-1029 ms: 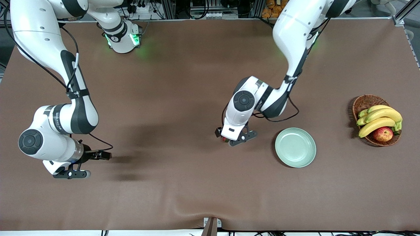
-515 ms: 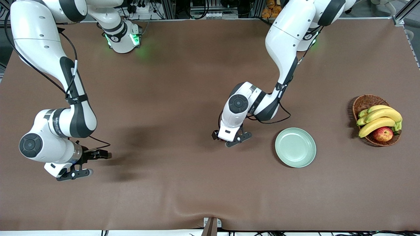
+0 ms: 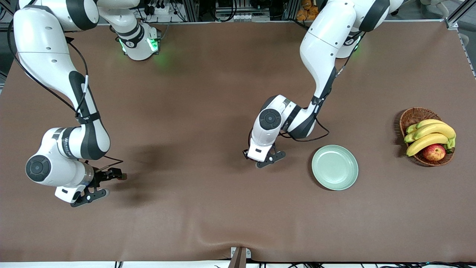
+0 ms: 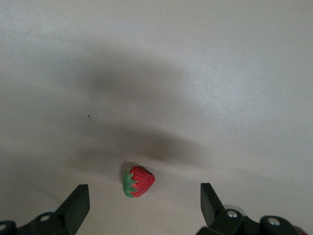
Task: Collect all strawberries into plate
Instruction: 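Place the strawberry on the plate while the right gripper grasps another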
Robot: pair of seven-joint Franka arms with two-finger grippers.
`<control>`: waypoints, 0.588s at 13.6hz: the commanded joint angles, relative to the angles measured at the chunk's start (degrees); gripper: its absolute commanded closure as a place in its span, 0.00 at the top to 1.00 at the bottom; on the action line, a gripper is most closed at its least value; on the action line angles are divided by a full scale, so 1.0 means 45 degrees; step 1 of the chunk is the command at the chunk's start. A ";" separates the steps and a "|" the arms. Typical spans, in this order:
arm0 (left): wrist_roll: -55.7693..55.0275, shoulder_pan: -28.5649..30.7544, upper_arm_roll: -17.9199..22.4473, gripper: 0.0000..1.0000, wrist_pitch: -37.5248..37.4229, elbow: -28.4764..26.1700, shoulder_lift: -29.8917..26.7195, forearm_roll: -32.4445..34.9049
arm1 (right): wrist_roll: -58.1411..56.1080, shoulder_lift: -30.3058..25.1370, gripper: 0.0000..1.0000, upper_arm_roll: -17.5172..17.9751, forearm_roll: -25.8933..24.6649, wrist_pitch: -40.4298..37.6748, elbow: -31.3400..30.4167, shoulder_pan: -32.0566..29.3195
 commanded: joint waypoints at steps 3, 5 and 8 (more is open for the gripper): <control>-0.0161 0.0060 0.0143 0.00 0.0122 0.0287 -0.0136 0.0682 | -0.0219 0.0432 1.00 0.0225 -0.0114 0.0568 0.0048 -0.0212; -0.0161 0.0410 0.0163 0.00 0.0063 0.0287 -0.0467 0.0957 | -0.0141 0.0550 1.00 0.0225 -0.0056 0.0568 0.0048 -0.0212; 0.0033 0.1192 0.0163 0.00 -0.0519 0.0228 -0.1461 0.1347 | -0.0199 0.0823 1.00 0.0245 0.0042 0.0568 0.0067 -0.0231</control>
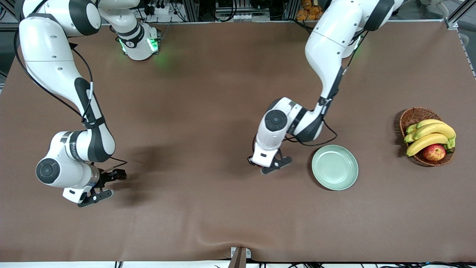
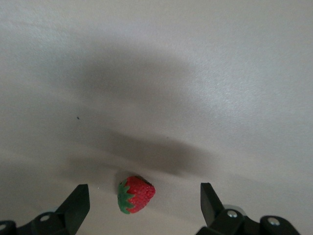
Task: Collect all strawberries into plate
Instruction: 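Place the strawberry on the plate while the right gripper grasps another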
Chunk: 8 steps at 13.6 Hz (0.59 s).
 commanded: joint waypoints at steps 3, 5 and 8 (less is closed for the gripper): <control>0.1778 0.1318 -0.0101 0.00 -0.2222 -0.0284 -0.1921 0.0530 | -0.0209 0.0363 1.00 0.0237 0.0030 0.0125 0.0013 -0.0231; 0.2852 0.1922 -0.0101 0.00 -0.3374 -0.0323 -0.2390 0.0549 | -0.0210 0.0383 1.00 0.0237 0.0030 0.0066 -0.0085 -0.0212; 0.6033 0.2996 -0.0062 0.00 -0.5562 -0.0615 -0.2977 0.0549 | -0.0210 0.0364 1.00 0.0237 0.0030 0.0105 -0.0144 -0.0192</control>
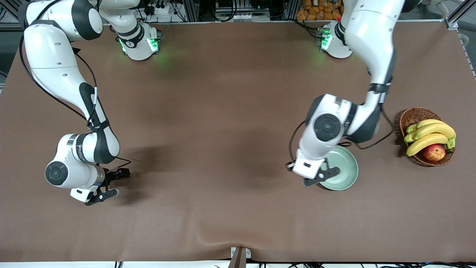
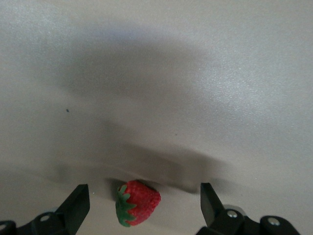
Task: Collect all strawberries into plate
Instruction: 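Place the strawberry on the plate while the right gripper grasps another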
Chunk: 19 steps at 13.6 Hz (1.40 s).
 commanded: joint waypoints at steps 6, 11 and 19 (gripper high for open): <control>0.2813 0.2696 -0.0203 0.22 -0.0484 -0.1612 -0.0013 0.0298 | -0.0210 -0.0089 1.00 0.0205 0.0027 0.0187 -0.0316 -0.0192; 0.2891 0.3088 -0.0300 1.00 -0.0678 -0.1475 -0.1043 0.0122 | -0.0073 -0.0089 0.00 0.0205 0.0047 0.0129 -0.0316 -0.0173; 0.2930 0.2972 -0.0632 1.00 -0.4794 -0.1339 -0.5282 0.0083 | -0.0092 -0.0536 0.00 0.0244 0.0047 -0.0767 -0.0199 -0.0017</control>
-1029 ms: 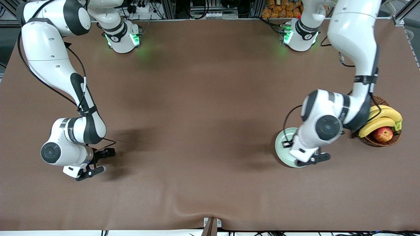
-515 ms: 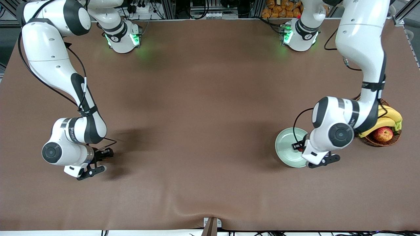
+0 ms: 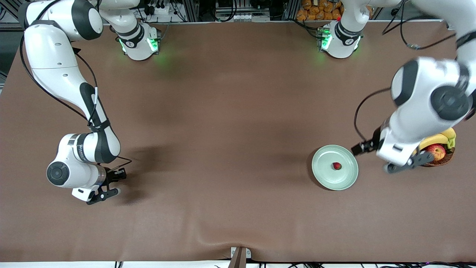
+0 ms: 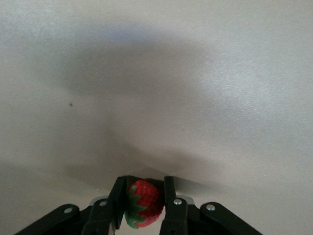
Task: Collect all strawberries into plate
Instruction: 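Place the strawberry on the plate while the right gripper grasps another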
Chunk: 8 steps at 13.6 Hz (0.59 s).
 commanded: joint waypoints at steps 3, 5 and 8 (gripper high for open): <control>-0.0077 -0.0032 -0.0938 1.00 -0.1410 -0.0148 -0.1045 0.0078 | -0.0133 -0.1067 0.00 0.0171 0.0024 -0.0545 -0.0109 0.0040; 0.0000 0.0007 -0.1175 1.00 -0.1410 -0.0088 -0.1045 0.0059 | -0.0211 -0.1574 0.00 0.0384 -0.0034 -0.0546 -0.0089 0.0176; 0.0465 0.0201 -0.1079 1.00 -0.1410 0.0145 -0.1025 -0.0098 | -0.0192 -0.2006 0.00 0.0445 -0.0113 -0.0526 0.0260 0.1559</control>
